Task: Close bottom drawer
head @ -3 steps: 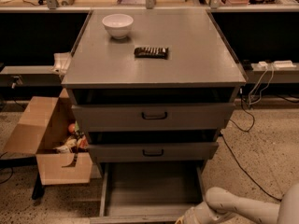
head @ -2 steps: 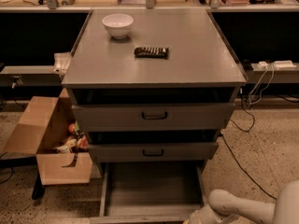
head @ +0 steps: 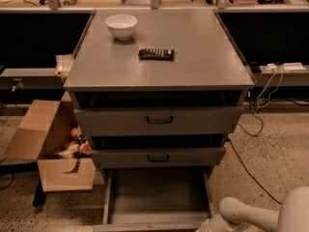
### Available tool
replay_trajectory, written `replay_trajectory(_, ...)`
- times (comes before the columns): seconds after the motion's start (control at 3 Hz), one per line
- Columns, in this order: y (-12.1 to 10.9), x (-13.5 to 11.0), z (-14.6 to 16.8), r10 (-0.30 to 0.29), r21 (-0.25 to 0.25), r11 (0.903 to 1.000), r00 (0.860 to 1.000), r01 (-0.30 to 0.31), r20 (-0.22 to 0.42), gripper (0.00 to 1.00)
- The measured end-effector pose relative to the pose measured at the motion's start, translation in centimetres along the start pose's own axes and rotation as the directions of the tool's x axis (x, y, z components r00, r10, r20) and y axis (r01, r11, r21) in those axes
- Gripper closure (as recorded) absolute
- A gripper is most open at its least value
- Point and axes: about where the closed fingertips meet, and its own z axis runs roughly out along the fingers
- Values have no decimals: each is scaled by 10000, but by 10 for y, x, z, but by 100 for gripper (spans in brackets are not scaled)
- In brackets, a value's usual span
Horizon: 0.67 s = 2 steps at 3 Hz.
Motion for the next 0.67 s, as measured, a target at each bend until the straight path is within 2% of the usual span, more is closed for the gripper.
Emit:
replay_trajectory(0.33, -24, 0, 4, -610, 543, 9966, 9979, 621, -221, 100)
replay_trajectory(0.67, -49, -2, 10, -1086, 985, 9888, 9932, 1123, -415, 100)
